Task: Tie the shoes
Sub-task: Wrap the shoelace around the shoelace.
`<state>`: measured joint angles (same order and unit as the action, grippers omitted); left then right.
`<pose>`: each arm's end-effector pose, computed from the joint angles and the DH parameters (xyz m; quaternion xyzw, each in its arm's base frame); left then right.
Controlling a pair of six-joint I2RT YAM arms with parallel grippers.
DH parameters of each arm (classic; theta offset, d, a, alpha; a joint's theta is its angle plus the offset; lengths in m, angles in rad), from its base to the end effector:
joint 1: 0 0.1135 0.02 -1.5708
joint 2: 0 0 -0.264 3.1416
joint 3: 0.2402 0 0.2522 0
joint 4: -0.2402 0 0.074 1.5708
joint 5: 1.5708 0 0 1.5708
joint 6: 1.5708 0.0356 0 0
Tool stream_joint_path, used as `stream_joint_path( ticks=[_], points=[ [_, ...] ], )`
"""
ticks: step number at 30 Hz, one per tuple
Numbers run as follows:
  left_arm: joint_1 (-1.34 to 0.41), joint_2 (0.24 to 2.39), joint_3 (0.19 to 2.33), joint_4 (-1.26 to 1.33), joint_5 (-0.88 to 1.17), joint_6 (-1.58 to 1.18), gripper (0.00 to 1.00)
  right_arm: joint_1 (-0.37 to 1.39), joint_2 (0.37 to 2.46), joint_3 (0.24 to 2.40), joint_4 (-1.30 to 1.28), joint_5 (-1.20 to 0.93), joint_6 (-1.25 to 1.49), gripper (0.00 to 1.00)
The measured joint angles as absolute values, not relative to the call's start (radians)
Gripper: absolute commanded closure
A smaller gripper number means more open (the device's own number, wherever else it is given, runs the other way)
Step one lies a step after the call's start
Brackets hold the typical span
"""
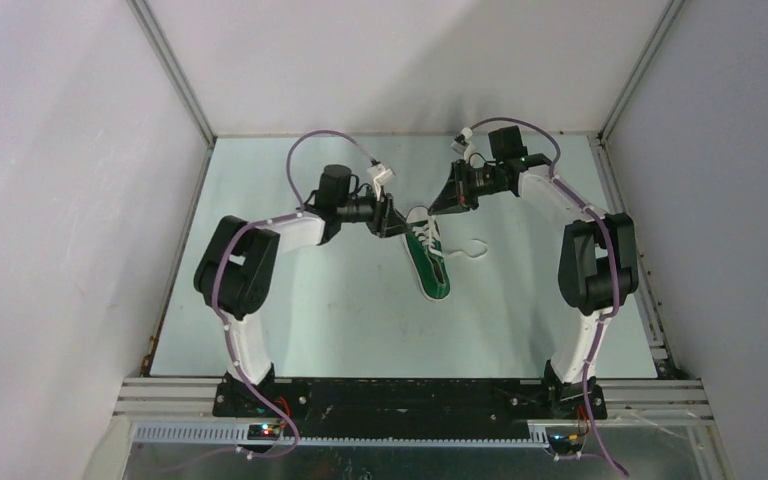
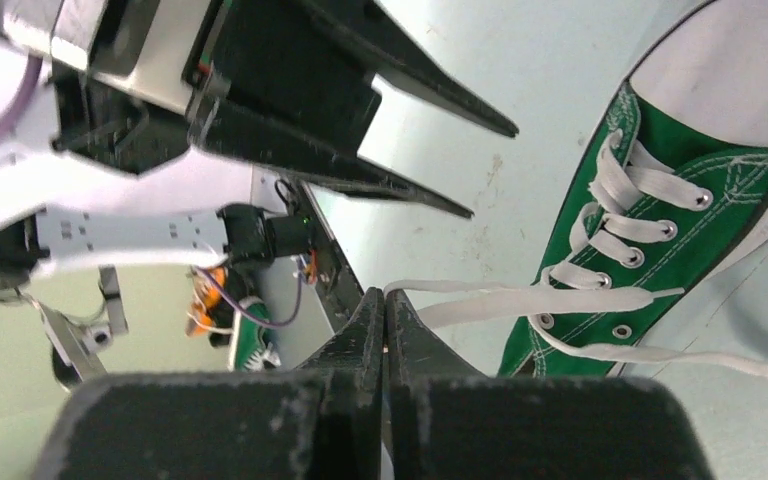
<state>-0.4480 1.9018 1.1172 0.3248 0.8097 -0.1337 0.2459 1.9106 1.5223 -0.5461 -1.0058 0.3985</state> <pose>0.3582 -0.2008 0.1888 0.3274 0.7388 -0.4596 0.3684 0.3930 0.1296 0.2503 -0.0869 0.8413 0.5210 0.1151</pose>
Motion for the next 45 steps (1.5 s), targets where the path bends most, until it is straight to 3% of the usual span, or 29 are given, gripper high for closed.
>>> stream_joint_path(
  ticks=[8,17,22,45],
  points=[
    [-0.43,1.903,1.118,0.296,1.022,0.064,0.5,0.242,1.911,1.519,-0.621,-1.117,0.158,1.0],
    [-0.503,1.959,1.092,0.627,1.049,-0.086,0.6,0.242,1.911,1.549,-0.727,-1.129,0.006,1.0],
    [-0.508,1.983,1.092,0.727,1.004,-0.168,0.67,0.241,1.911,1.549,-0.739,-1.129,-0.001,1.0],
    [-0.527,1.993,1.08,0.734,0.87,-0.229,0.69,0.231,1.911,1.549,-0.644,-1.01,0.204,1.0]
  ],
)
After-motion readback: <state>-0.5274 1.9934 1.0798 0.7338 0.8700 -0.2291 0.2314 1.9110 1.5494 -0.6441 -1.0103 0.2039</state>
